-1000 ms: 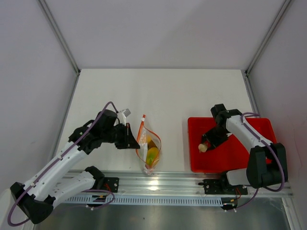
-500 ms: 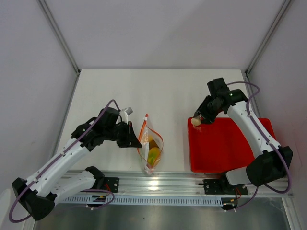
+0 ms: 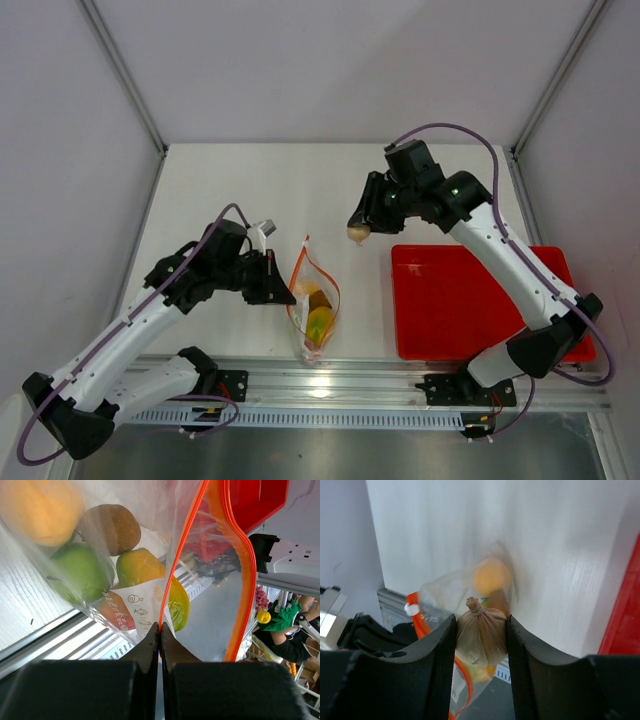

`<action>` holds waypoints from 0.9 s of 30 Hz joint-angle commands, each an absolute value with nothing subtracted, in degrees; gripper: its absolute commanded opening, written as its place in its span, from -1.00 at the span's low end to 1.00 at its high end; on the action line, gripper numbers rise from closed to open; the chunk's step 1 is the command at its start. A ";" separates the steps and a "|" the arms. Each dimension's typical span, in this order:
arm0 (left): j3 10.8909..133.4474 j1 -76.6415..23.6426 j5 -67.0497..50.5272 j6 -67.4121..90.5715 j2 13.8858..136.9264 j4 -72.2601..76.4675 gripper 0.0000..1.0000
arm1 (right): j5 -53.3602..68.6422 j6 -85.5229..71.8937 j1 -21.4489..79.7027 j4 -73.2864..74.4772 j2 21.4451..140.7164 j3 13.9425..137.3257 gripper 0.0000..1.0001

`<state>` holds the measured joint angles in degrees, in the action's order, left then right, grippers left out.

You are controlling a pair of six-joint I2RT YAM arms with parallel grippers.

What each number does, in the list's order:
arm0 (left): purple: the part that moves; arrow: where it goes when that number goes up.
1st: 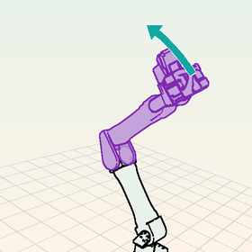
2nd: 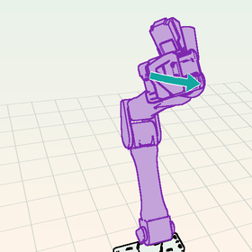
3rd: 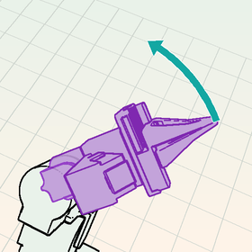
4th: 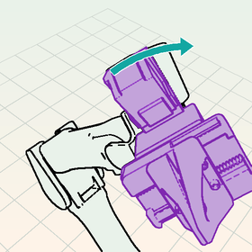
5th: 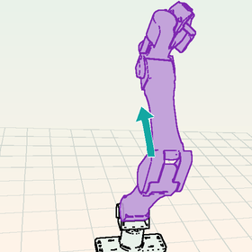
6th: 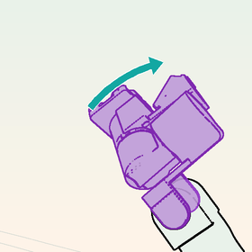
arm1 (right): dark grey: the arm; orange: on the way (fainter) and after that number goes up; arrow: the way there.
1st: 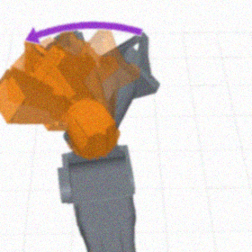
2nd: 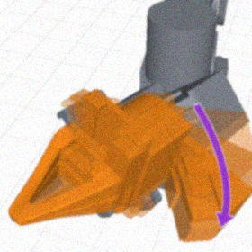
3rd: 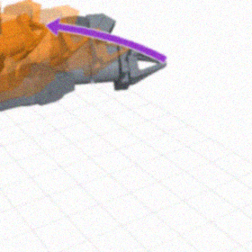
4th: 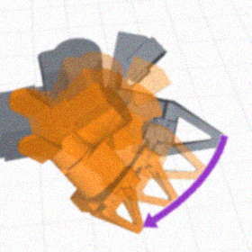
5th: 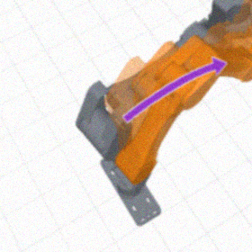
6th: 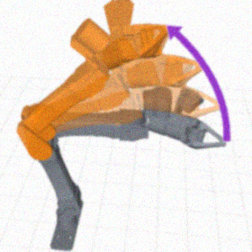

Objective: Place the food in the zip-top bag and seal the zipper
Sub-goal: Place the fake fruit in the zipper food storage bag.

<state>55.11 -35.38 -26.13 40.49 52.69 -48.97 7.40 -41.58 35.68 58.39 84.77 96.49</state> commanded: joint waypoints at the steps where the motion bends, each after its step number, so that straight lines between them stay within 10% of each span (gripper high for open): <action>1: 57.74 -35.16 -27.25 40.34 52.65 -49.31 -0.99 | 6.86 -37.97 40.07 56.16 85.87 100.81 -0.67; 27: 61.61 -35.16 -28.12 39.81 54.76 -50.27 -0.99 | 2.90 -16.79 62.84 47.20 82.79 92.64 -0.55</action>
<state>59.00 -35.38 -26.87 40.49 54.74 -50.37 2.87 -20.12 61.28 49.74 83.77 93.69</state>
